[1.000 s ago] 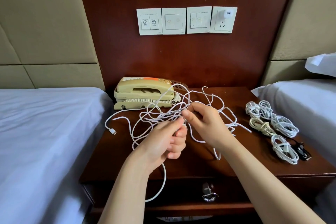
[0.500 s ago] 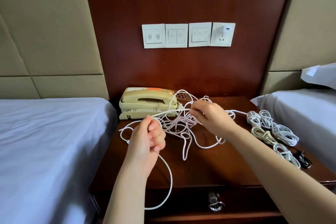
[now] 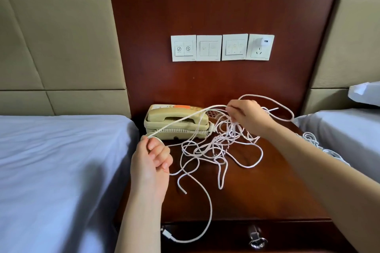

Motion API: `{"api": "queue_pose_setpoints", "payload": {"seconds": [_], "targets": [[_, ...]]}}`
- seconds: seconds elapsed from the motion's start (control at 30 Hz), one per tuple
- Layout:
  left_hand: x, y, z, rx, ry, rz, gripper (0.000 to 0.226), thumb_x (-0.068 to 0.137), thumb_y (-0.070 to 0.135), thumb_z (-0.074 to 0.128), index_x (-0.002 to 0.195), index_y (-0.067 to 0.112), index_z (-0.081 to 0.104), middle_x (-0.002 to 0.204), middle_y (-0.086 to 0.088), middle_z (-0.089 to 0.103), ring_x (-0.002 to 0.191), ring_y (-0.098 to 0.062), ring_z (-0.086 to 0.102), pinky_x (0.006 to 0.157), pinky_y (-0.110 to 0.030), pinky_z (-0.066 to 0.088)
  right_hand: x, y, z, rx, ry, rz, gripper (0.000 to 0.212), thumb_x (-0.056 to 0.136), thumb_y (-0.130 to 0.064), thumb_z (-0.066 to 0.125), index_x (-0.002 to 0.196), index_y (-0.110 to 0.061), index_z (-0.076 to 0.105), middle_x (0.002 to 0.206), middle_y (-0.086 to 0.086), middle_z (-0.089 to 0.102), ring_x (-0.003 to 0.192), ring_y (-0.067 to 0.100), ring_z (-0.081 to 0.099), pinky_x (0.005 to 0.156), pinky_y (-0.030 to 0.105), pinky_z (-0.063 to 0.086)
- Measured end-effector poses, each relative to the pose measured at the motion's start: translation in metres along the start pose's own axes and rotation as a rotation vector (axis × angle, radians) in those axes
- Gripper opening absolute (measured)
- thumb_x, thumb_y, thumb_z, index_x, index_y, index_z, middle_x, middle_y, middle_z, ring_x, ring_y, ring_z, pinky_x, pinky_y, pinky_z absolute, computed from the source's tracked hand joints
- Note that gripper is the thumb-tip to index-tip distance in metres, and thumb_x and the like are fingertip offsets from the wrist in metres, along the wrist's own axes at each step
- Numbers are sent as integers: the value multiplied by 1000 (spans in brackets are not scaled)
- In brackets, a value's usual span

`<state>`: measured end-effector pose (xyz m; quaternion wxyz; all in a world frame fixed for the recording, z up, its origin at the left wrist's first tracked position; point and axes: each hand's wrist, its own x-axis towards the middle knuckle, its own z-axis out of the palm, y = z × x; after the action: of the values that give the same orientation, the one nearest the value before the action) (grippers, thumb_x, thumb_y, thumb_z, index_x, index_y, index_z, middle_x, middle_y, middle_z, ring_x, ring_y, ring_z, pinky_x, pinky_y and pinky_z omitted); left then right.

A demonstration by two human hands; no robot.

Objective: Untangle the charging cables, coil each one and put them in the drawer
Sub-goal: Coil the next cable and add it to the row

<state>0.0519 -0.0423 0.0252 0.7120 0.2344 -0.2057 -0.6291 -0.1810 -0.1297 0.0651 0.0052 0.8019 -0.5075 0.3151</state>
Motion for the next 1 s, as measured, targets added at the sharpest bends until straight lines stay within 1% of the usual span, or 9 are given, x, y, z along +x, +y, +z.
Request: {"api": "queue_pose_setpoints", "payload": {"seconds": [0.07, 0.13, 0.3, 0.47, 0.53, 0.63, 0.73, 0.83, 1.0], "targets": [[3, 1, -1, 64, 37, 28, 43, 102, 29, 26, 60, 18, 28, 39, 10, 22, 29, -4, 19, 30, -17, 17, 5, -12, 3, 77, 20, -17, 28, 98, -15, 46, 70, -15, 51, 57, 1, 53, 48, 8, 42, 51, 27, 33], [6, -3, -3, 175, 75, 48, 44, 103, 31, 27, 61, 17, 31, 38, 9, 24, 29, -4, 20, 30, -15, 17, 7, -28, 7, 184, 21, -33, 29, 98, -14, 46, 70, -17, 51, 54, -4, 45, 45, 7, 38, 47, 17, 28], [11, -24, -6, 499, 119, 126, 45, 103, 33, 30, 66, 10, 43, 34, 9, 27, 28, -3, 24, 33, -15, 20, 2, -56, 25, 242, -121, -81, 26, 98, -18, 48, 79, -9, 62, 52, -8, 37, 42, 7, 34, 45, 16, 27], [13, -33, -9, 860, 84, 197, 42, 98, 30, 43, 62, 9, 47, 38, 9, 33, 38, -13, 31, 44, -25, 27, -21, -63, 48, 119, -293, -213, 27, 96, -19, 51, 70, -13, 56, 56, -7, 46, 53, 10, 38, 54, 30, 33], [10, -35, -7, 1042, 22, 264, 47, 94, 33, 51, 54, 11, 41, 42, 3, 33, 42, -17, 31, 49, -31, 26, -31, -65, 50, 62, -339, -226, 22, 96, -22, 52, 79, -13, 62, 66, -2, 59, 60, 16, 48, 59, 35, 39], [7, -36, -3, 1207, -21, 319, 46, 90, 35, 57, 54, 7, 53, 41, 5, 43, 43, -12, 41, 50, -26, 32, -42, -68, 48, 12, -359, -241, 18, 95, -24, 53, 93, -16, 68, 85, 0, 69, 75, 18, 57, 67, 33, 42], [8, -37, -2, 1355, 23, 352, 48, 92, 34, 55, 52, 8, 52, 41, 5, 41, 43, -8, 40, 44, -15, 32, -50, -66, 46, -34, -369, -291, 18, 95, -25, 52, 86, -17, 65, 71, -8, 60, 68, 16, 55, 66, 33, 42], [8, -38, 0, 1383, 63, 409, 51, 96, 25, 48, 49, 12, 36, 45, 2, 36, 45, -10, 36, 42, -14, 31, -54, -61, 43, -1, -346, -315, 22, 96, -27, 52, 81, -13, 60, 65, -8, 54, 64, 16, 50, 60, 26, 39], [15, -37, -5, 1133, 174, 385, 41, 95, 20, 47, 56, 8, 51, 49, -2, 44, 49, -19, 40, 54, -27, 34, -58, -41, 38, 274, -245, -119, 20, 94, -22, 57, 76, -14, 56, 62, -9, 47, 57, 7, 40, 56, 19, 32]]}}
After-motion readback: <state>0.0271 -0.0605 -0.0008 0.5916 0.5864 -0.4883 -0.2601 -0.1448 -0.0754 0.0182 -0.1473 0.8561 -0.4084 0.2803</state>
